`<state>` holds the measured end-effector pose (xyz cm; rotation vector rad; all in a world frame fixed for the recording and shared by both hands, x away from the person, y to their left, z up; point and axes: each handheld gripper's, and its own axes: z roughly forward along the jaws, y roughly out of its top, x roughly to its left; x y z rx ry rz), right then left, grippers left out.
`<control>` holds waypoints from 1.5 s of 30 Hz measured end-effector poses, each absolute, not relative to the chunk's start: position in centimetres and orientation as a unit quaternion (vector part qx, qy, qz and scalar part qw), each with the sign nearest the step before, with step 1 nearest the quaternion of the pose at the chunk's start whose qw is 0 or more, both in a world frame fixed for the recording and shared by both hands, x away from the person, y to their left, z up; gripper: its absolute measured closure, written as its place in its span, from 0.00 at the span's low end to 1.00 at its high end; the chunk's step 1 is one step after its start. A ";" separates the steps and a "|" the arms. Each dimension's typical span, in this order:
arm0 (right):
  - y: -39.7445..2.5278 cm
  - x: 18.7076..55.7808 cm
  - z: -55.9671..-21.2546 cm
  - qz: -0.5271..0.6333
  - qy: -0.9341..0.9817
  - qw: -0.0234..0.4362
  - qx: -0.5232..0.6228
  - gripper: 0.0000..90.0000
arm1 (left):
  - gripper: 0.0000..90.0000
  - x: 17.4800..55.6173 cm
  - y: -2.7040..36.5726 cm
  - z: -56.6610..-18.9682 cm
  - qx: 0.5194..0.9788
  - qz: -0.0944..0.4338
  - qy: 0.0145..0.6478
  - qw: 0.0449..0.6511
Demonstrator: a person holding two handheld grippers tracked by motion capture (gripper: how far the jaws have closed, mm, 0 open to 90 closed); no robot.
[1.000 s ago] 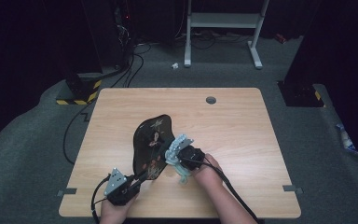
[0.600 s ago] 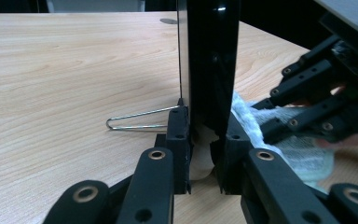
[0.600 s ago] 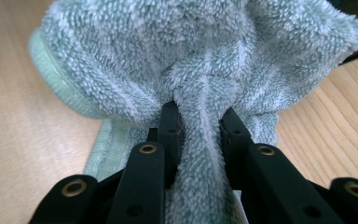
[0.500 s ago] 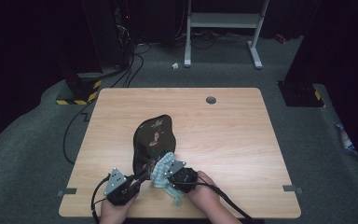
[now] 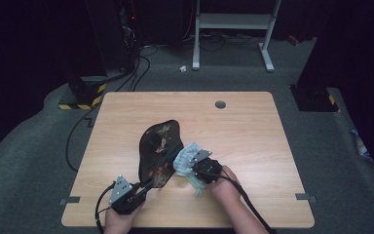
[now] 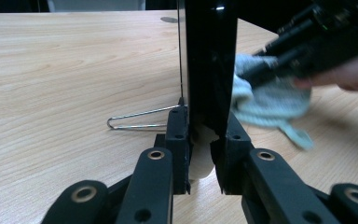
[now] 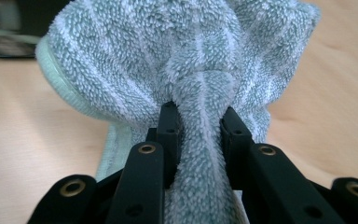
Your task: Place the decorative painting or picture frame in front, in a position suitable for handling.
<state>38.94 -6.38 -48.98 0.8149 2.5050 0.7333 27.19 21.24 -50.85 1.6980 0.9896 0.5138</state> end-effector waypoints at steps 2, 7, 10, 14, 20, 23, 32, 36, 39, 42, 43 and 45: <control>-6.6 39.9 -48.7 0.250 0.896 0.209 0.300 0.82 | 0.86 27.2 21.2 -50.9 0.710 0.214 0.414 0.528; -5.2 39.9 -48.9 0.232 0.911 0.195 0.279 0.82 | 0.86 27.3 21.4 -50.9 0.710 0.213 0.413 0.529; -3.7 38.3 -49.2 0.235 0.923 0.180 0.245 0.82 | 0.86 27.2 21.4 -50.9 0.709 0.212 0.414 0.529; -1.9 35.3 -49.6 0.249 0.933 0.165 0.200 0.82 | 0.86 27.2 21.3 -50.9 0.709 0.211 0.415 0.530; -0.2 31.7 -49.9 0.273 0.940 0.137 0.152 0.82 | 0.86 27.2 21.3 -50.9 0.707 0.211 0.417 0.530; -0.2 31.7 -49.9 0.276 0.939 0.137 0.151 0.82 | 0.86 27.2 21.3 -50.9 0.708 0.210 0.417 0.530; -2.8 36.8 -49.5 0.273 0.919 0.167 0.229 0.83 | 0.86 27.3 21.3 -50.9 0.708 0.209 0.417 0.530; -4.1 38.9 -49.3 0.264 0.906 0.198 0.264 0.82 | 0.86 27.2 21.3 -50.9 0.708 0.210 0.417 0.530; -4.6 39.7 -49.2 0.260 0.899 0.210 0.282 0.83 | 0.86 27.2 21.3 -50.9 0.709 0.211 0.417 0.529; -4.3 39.6 -49.5 0.256 0.904 0.201 0.276 0.83 | 0.86 27.2 21.3 -50.9 0.708 0.212 0.417 0.529; -4.0 39.2 -49.6 0.256 0.908 0.198 0.267 0.83 | 0.86 27.2 21.3 -50.9 0.708 0.212 0.417 0.529; -3.4 38.2 -49.6 0.262 0.912 0.193 0.251 0.83 | 0.86 27.2 21.3 -50.9 0.707 0.211 0.418 0.529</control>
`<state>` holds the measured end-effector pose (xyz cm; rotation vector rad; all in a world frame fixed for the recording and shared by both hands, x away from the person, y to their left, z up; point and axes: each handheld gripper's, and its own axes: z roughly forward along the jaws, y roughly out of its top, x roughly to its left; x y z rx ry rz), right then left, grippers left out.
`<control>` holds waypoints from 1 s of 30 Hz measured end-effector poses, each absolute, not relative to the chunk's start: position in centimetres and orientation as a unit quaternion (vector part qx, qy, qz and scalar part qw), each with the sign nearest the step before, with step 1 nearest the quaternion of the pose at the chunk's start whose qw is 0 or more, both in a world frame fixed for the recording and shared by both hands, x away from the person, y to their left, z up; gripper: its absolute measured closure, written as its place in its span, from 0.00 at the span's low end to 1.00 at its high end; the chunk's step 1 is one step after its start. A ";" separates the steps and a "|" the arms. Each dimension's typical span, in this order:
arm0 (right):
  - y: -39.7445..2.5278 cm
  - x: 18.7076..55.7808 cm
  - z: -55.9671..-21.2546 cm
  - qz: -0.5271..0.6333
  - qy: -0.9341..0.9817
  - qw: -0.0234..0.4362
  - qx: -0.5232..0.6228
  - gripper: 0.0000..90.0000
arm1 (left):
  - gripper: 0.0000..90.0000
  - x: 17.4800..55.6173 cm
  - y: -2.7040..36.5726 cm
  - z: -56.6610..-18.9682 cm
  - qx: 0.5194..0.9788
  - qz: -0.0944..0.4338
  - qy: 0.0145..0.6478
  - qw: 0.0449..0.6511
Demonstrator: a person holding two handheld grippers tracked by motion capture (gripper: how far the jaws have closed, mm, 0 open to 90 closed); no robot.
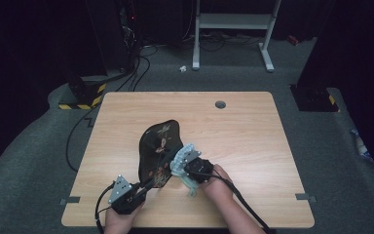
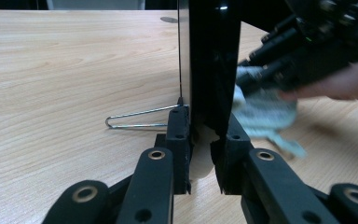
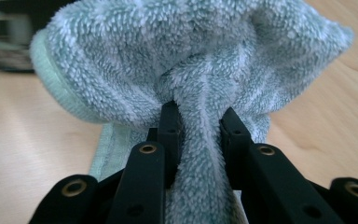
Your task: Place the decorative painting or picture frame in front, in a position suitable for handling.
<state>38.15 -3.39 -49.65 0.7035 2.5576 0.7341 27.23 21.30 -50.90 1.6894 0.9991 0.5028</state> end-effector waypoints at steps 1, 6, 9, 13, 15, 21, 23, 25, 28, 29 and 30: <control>-3.1 37.5 -49.7 0.265 0.914 0.190 0.241 0.83 | 0.86 27.2 21.3 -50.9 0.707 0.211 0.418 0.530; -1.3 33.5 -50.1 0.286 0.924 0.165 0.193 0.83 | 0.86 27.2 21.3 -50.9 0.707 0.211 0.418 0.529; -0.4 31.9 -50.2 0.295 0.927 0.158 0.171 0.83 | 0.86 27.2 21.3 -50.9 0.708 0.212 0.418 0.529; -0.5 32.2 -50.2 0.296 0.926 0.161 0.171 0.83 | 0.86 27.2 21.3 -50.9 0.707 0.211 0.419 0.529; -1.1 33.5 -50.1 0.292 0.923 0.168 0.185 0.83 | 0.87 27.2 21.3 -50.9 0.707 0.210 0.419 0.529; -4.0 38.5 -49.7 0.279 0.904 0.191 0.261 0.83 | 0.87 27.2 21.2 -50.9 0.706 0.211 0.420 0.529; -4.9 40.0 -49.5 0.273 0.896 0.201 0.285 0.83 | 0.87 27.2 21.3 -50.9 0.707 0.211 0.420 0.530; -5.3 40.8 -49.4 0.267 0.893 0.207 0.298 0.83 | 0.87 27.2 21.3 -50.9 0.707 0.210 0.420 0.530; -5.3 41.2 -49.4 0.262 0.893 0.211 0.300 0.83 | 0.87 27.2 21.2 -50.9 0.707 0.211 0.419 0.529; -5.2 41.0 -49.5 0.261 0.894 0.210 0.298 0.83 | 0.87 27.2 21.3 -50.9 0.706 0.211 0.419 0.530; -5.0 40.7 -49.5 0.259 0.897 0.209 0.292 0.83 | 0.87 27.2 21.3 -51.0 0.706 0.211 0.419 0.530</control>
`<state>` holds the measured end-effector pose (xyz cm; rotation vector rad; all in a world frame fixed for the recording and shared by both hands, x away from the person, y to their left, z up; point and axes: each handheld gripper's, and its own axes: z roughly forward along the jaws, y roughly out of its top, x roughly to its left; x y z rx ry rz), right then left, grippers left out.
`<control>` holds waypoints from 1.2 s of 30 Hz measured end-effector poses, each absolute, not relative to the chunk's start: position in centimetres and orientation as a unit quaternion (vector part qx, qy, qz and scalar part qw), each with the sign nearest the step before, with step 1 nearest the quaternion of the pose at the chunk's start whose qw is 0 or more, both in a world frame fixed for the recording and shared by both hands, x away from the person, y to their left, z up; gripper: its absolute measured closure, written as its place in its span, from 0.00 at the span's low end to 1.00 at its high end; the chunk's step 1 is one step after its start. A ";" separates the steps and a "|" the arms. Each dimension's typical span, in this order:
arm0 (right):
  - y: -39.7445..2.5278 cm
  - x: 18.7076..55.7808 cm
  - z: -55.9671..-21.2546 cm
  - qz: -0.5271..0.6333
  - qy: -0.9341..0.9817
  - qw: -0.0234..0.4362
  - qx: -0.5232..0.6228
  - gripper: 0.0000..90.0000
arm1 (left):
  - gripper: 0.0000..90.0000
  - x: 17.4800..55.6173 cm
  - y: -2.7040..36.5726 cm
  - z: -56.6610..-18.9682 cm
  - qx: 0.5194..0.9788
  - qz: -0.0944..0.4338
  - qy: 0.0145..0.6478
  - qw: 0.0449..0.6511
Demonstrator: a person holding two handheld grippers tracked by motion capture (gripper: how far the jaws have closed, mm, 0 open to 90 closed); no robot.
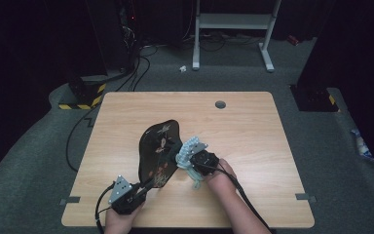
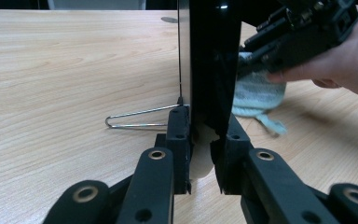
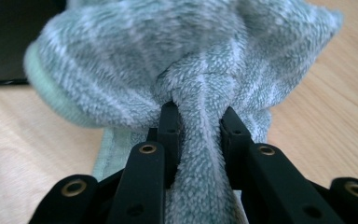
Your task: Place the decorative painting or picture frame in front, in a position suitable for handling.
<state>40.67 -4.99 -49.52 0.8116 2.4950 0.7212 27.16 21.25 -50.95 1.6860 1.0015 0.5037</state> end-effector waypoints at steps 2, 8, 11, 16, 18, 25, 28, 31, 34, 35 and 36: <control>-4.4 39.7 -49.6 0.259 0.904 0.205 0.272 0.83 | 0.87 27.2 21.2 -50.9 0.706 0.211 0.419 0.530; -2.3 35.5 -50.2 0.276 0.919 0.180 0.215 0.83 | 0.87 27.2 21.3 -50.9 0.706 0.210 0.420 0.530; -1.3 33.3 -50.3 0.285 0.925 0.168 0.187 0.83 | 0.87 27.2 21.2 -50.9 0.706 0.210 0.421 0.530; -0.5 31.6 -50.3 0.294 0.928 0.158 0.163 0.83 | 0.87 27.2 21.3 -50.9 0.706 0.210 0.420 0.530; -0.9 32.3 -50.2 0.293 0.927 0.161 0.168 0.83 | 0.87 27.2 21.3 -51.0 0.706 0.209 0.421 0.530; -3.7 38.3 -49.6 0.281 0.905 0.189 0.257 0.83 | 0.87 27.2 21.2 -50.9 0.706 0.209 0.421 0.529; -4.7 40.2 -49.6 0.267 0.898 0.200 0.287 0.83 | 0.87 27.2 21.2 -50.9 0.706 0.209 0.421 0.529; -4.8 40.5 -49.7 0.263 0.898 0.199 0.291 0.83 | 0.87 27.2 21.2 -50.9 0.706 0.209 0.421 0.529; -3.5 38.6 -50.0 0.260 0.911 0.191 0.258 0.83 | 0.87 27.2 21.2 -50.9 0.706 0.210 0.422 0.529; -3.5 38.6 -50.0 0.260 0.911 0.191 0.258 0.83 | 0.87 27.2 21.2 -50.9 0.706 0.210 0.422 0.529; -3.0 37.8 -50.1 0.262 0.914 0.188 0.245 0.83 | 0.87 27.2 21.2 -50.9 0.706 0.210 0.422 0.529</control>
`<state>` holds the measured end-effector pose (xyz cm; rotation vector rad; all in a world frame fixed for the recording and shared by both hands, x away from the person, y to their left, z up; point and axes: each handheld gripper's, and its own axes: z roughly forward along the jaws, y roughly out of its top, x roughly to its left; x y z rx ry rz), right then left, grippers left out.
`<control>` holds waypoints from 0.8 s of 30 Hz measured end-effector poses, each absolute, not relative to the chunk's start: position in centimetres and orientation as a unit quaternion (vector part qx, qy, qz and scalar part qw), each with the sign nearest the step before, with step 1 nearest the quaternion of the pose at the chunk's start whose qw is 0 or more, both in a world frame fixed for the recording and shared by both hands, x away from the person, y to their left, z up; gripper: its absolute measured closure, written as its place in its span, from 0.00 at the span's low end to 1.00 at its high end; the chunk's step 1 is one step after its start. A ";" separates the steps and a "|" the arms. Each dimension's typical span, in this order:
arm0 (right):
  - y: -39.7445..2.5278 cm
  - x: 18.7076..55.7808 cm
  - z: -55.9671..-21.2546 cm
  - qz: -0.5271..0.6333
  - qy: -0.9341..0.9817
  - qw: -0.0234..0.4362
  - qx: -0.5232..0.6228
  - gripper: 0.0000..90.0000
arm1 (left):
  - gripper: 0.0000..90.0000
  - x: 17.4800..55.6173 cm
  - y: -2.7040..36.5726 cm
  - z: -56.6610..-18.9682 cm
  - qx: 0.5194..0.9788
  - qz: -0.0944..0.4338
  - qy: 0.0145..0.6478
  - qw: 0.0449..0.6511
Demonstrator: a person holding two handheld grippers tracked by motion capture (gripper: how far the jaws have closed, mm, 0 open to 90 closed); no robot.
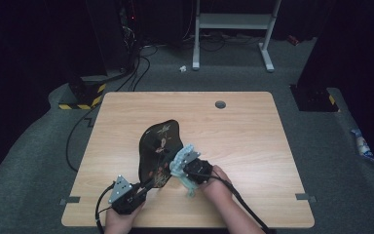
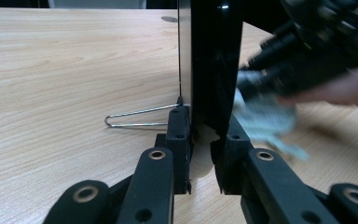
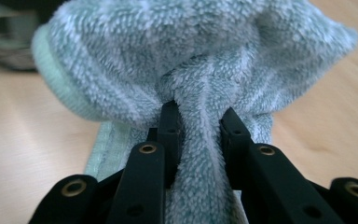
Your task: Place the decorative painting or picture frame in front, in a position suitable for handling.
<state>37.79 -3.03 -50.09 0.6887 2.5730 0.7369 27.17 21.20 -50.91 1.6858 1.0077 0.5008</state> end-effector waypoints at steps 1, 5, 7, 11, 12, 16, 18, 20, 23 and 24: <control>-2.1 35.9 -50.1 0.270 0.921 0.178 0.218 0.83 | 0.87 27.2 21.2 -50.9 0.706 0.210 0.422 0.529; -0.6 33.0 -50.2 0.280 0.930 0.163 0.176 0.83 | 0.87 27.2 21.2 -50.9 0.706 0.210 0.422 0.529; 0.0 31.9 -50.2 0.283 0.932 0.162 0.159 0.83 | 0.87 27.2 21.2 -50.9 0.706 0.209 0.422 0.529; -0.5 33.1 -49.9 0.284 0.929 0.162 0.173 0.83 | 0.87 27.2 21.2 -50.9 0.706 0.209 0.422 0.528; -1.3 34.6 -49.7 0.282 0.923 0.171 0.197 0.83 | 0.87 27.2 21.2 -50.9 0.706 0.209 0.422 0.528; -2.9 37.4 -49.6 0.274 0.913 0.186 0.240 0.83 | 0.87 27.1 21.2 -50.9 0.705 0.210 0.424 0.529; -3.8 39.1 -49.6 0.268 0.905 0.193 0.268 0.83 | 0.87 27.1 21.2 -50.9 0.706 0.210 0.423 0.528; -4.5 40.3 -49.7 0.263 0.899 0.199 0.287 0.83 | 0.87 27.2 21.2 -50.9 0.705 0.210 0.424 0.529; -4.5 40.2 -50.0 0.260 0.901 0.198 0.285 0.83 | 0.87 27.2 21.2 -50.9 0.706 0.210 0.423 0.528; -4.4 39.7 -50.2 0.264 0.902 0.193 0.281 0.83 | 0.87 27.2 21.2 -50.9 0.706 0.208 0.424 0.529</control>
